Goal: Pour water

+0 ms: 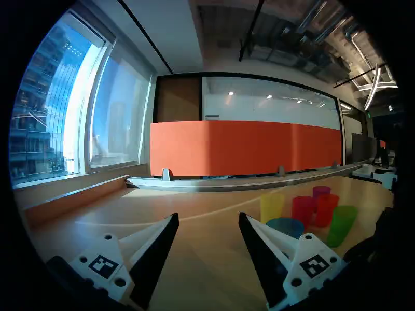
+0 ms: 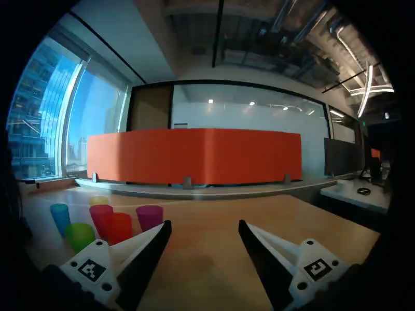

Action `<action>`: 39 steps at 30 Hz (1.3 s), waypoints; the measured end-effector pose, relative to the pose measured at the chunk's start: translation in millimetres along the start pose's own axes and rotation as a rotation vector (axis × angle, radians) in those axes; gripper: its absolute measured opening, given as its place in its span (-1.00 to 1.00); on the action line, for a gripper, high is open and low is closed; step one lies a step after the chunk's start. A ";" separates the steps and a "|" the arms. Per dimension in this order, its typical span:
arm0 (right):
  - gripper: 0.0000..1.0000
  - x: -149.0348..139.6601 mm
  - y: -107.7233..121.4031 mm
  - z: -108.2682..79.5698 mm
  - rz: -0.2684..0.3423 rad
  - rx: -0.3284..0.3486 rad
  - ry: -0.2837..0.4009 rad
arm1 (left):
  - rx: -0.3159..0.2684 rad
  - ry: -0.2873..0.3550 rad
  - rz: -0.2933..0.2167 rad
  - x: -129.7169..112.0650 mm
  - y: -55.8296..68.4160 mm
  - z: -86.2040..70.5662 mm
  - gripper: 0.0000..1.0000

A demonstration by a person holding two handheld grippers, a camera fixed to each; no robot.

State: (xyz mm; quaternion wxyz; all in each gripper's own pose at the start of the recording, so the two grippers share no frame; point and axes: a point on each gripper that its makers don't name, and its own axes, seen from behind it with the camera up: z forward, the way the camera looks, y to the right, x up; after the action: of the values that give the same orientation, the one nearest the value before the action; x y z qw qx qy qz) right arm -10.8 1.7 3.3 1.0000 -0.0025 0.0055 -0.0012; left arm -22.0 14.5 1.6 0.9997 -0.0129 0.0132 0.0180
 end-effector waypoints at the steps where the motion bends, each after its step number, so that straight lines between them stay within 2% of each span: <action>1: 1.00 0.0 0.4 0.1 0.000 -0.001 0.000 | 0.000 0.000 0.000 0.0 0.0 0.0 0.69; 39: 1.00 1.4 0.9 -0.8 0.001 -0.014 -0.005 | 0.000 0.000 0.000 0.3 -0.1 0.1 0.70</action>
State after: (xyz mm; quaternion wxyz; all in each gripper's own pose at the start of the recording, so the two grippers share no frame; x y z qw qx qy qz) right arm -9.3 2.6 2.5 0.9999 -0.0097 0.0030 -0.0006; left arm -21.6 14.4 1.7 0.9997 -0.0129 0.0131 0.0178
